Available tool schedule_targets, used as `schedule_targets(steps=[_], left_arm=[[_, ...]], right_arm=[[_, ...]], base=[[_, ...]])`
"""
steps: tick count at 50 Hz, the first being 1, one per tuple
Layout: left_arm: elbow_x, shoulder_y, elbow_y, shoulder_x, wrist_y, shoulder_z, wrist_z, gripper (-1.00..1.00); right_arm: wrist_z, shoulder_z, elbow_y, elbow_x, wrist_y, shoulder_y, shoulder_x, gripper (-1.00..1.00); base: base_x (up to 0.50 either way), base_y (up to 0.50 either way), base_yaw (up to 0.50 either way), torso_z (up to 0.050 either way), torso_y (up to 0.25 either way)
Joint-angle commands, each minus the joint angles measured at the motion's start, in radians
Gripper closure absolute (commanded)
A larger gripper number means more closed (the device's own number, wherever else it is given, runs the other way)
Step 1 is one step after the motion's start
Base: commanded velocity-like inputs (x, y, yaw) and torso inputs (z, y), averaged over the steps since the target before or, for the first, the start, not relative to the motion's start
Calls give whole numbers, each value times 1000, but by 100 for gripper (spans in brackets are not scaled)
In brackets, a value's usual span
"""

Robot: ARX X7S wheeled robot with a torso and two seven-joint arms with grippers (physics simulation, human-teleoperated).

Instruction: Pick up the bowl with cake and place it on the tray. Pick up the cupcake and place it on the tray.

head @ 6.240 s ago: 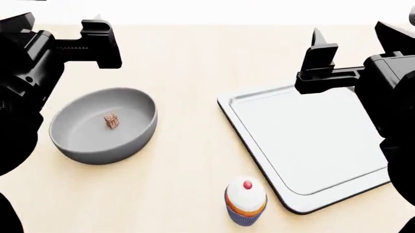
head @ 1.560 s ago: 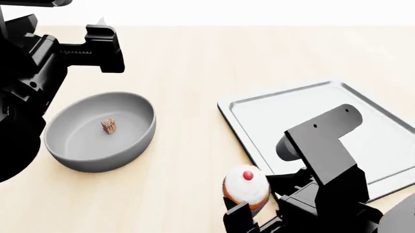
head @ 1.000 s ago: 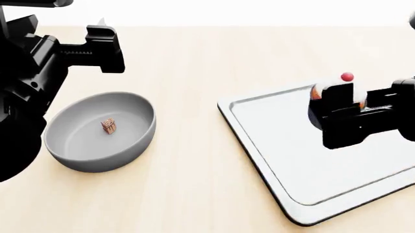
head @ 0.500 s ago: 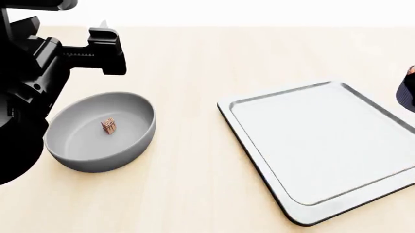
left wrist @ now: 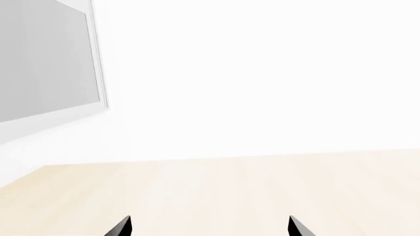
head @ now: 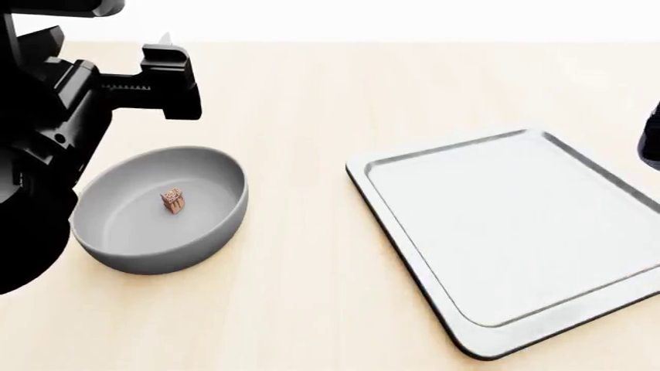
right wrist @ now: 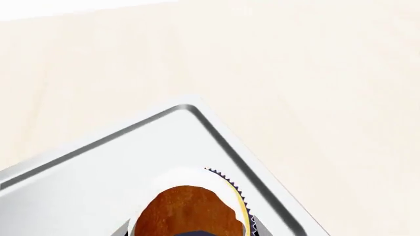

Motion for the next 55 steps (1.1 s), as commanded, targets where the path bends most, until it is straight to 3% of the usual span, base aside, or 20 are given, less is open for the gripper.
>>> schedule_targets(steps=[1, 31, 55], left_arm=[[1, 0, 1, -3, 6, 5, 1, -100], [-9, -4, 0, -12, 18, 15, -5, -100], [-10, -9, -3, -19, 27, 24, -6, -100]], right_arm=[[-60, -14, 51, -119, 11, -8, -62, 100], [-167, -63, 62, -290, -58, -118, -123, 100], [-192, -73, 18, -303, -126, -241, -70, 100]], base=[[0, 0, 0, 0, 0], [0, 0, 0, 0, 0], [0, 0, 0, 0, 0]])
